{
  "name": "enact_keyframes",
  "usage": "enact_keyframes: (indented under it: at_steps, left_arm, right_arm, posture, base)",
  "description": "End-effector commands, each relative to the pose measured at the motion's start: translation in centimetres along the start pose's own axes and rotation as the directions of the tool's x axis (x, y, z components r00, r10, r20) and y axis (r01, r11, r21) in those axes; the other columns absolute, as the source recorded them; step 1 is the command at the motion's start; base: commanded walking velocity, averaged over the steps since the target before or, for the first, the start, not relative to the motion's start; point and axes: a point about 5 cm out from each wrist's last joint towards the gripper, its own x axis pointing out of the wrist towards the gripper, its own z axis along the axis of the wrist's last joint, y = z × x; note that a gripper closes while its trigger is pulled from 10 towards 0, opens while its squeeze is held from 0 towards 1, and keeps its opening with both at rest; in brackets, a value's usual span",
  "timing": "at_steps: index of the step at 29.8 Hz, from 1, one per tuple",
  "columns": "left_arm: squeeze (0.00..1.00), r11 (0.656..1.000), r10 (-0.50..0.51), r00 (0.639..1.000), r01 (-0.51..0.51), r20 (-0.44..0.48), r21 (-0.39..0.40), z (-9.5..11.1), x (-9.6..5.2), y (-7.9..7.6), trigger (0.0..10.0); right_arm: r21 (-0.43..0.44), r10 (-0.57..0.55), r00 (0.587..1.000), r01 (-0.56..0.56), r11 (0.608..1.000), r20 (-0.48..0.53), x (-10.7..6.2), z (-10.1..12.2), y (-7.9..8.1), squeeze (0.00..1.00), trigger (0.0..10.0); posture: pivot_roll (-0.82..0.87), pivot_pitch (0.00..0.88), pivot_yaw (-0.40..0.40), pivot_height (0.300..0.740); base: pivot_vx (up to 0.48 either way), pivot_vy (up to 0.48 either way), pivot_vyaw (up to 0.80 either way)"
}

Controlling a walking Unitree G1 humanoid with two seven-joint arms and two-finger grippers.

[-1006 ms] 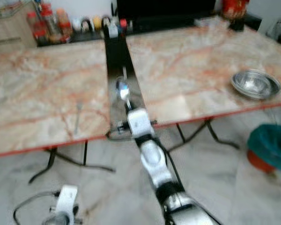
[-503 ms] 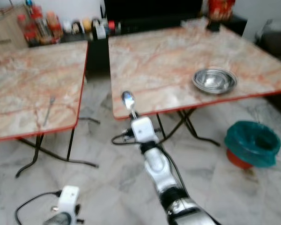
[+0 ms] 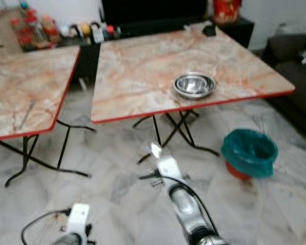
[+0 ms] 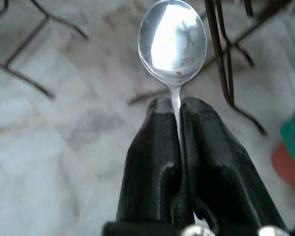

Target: Setting the table

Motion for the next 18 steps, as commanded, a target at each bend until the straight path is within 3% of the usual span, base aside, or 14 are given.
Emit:
enact_keyframes:
  at_steps: [1, 9, 12, 18]
  left_arm:
    - [0.0, 1.0, 0.018, 1.0, -0.018, -0.018, 0.004, -0.3, -0.1, 1.0, 10.0]
    - [0.0, 1.0, 0.03, 0.999, -0.03, -0.013, -0.002, -0.2, -0.1, 1.1, 10.0]
    - [0.0, 0.999, 0.039, 0.999, -0.039, -0.013, -0.003, -0.2, -0.1, 1.3, 10.0]
    - [0.0, 0.999, 0.046, 0.999, -0.046, -0.017, -0.001, -0.3, -0.1, 1.4, 10.0]
  right_arm:
    - [0.007, 0.026, 0.999, -0.026, 1.0, -0.033, 0.0, -0.4, 0.9, 0.0, 10.0]
    - [0.102, 0.021, 0.96, 0.008, 0.995, -0.281, -2.3, -5.6, 0.7, 0.0, 10.0]
    - [0.105, 0.022, 0.952, 0.01, 0.994, -0.305, -2.7, -6.2, 0.7, 0.0, 10.0]
    - [0.119, 0.008, 0.934, 0.037, 0.992, -0.358, -3.4, -7.3, 0.5, 0.0, 10.0]
  posture:
    - [-0.05, 0.0, 0.086, 0.74]
    - [-0.05, 0.0, 0.089, 0.74]
    - [-0.05, 0.0, 0.09, 0.74]
    - [-0.05, 0.0, 0.09, 0.74]
  base:
    - [0.0, 0.0, 0.0]
    - [0.0, 0.0, 0.0]
    - [0.0, 0.0, 0.0]
    - [0.278, 0.0, 0.0]
